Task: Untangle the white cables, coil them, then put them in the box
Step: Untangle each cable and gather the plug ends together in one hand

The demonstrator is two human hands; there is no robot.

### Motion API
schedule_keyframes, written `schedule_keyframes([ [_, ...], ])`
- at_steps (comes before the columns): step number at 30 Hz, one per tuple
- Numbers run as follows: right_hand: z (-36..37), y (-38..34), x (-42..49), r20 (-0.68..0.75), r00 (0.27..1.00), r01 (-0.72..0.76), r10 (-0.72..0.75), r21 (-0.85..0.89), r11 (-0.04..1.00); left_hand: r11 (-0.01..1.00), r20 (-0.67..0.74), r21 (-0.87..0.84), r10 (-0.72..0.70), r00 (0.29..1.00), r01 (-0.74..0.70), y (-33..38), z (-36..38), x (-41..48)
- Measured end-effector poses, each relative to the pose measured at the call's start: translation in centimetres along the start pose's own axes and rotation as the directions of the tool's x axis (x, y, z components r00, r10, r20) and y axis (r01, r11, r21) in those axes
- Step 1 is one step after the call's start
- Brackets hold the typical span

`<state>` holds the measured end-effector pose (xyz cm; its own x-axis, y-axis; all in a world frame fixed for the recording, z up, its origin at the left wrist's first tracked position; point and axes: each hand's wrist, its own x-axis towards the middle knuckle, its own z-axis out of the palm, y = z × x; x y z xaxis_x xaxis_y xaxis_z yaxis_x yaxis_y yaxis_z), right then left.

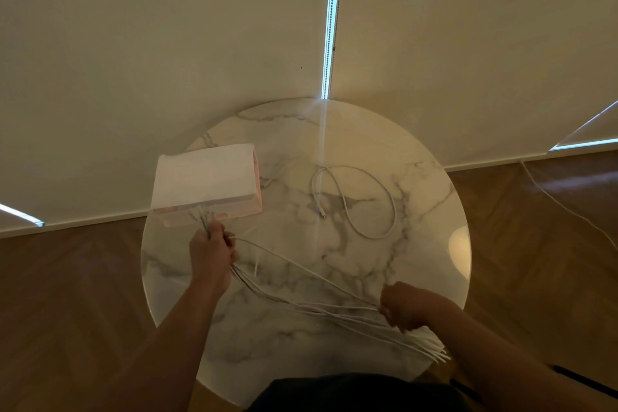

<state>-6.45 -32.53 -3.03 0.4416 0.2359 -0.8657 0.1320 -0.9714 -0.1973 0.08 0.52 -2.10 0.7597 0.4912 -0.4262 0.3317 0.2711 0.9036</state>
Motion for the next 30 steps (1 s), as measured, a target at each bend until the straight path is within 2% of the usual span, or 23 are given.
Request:
schedule_keyframes([
  [4, 0.6, 1.3, -0.9, 0.118, 0.973, -0.184, 0.198, -0.123, 0.975, 0.989, 0.106, 0.126, 0.061, 0.992, -0.075, -0.2, 1.0, -1.2],
  [7, 2.1, 3.1, -0.6, 0.163, 0.933, -0.284, 0.32, -0.213, 0.935, 0.996, 0.146, 0.077, 0.043, 0.988, -0.054, 0.5, 1.5, -1.7],
  [10, 3.2, 5.9, 2.0, 0.138, 0.891, -0.408, 0.433, -0.178, 0.896, 0.999, 0.188, 0.042, 0.026, 0.982, -0.035, 1.1, 1.5, -2.1],
  [13, 0.1, 2.2, -0.1, -0.134, 0.936, -0.343, 0.325, -0.157, 0.926, 1.0, 0.211, -0.016, 0.016, 0.977, -0.013, 1.4, 1.5, -2.3],
  [15, -1.5, -0.2, 0.4, -0.366, 0.91, -0.243, 0.194, -0.094, 0.965, 0.998, 0.226, -0.063, 0.007, 0.974, 0.008, 1.6, 1.6, -2.4],
  [17, -1.8, -1.8, 2.0, -0.452, 0.878, -0.176, 0.155, -0.003, 0.984, 0.996, 0.241, -0.084, 0.004, 0.971, 0.017, 1.7, 1.7, -2.6],
  [21, 0.0, -4.7, 4.2, -0.407, 0.905, -0.118, 0.121, 0.031, 0.992, 0.995, 0.269, -0.089, -0.013, 0.963, 0.038, 1.9, 1.6, -3.1],
  [26, 0.1, -5.0, 4.5, -0.392, 0.912, -0.122, 0.12, 0.019, 0.992, 0.996, 0.275, -0.082, -0.022, 0.961, 0.046, 1.9, 1.2, -3.4],
  [28, -0.4, -4.3, 4.1, -0.344, 0.931, -0.141, 0.124, -0.024, 0.99, 0.995, 0.268, -0.088, -0.025, 0.963, 0.05, 1.9, 1.1, -3.3],
  [30, -0.7, -2.9, 3.5, -0.204, 0.96, -0.215, 0.194, -0.088, 0.973, 0.994, 0.271, -0.099, -0.027, 0.962, 0.056, 2.0, 1.1, -3.1],
])
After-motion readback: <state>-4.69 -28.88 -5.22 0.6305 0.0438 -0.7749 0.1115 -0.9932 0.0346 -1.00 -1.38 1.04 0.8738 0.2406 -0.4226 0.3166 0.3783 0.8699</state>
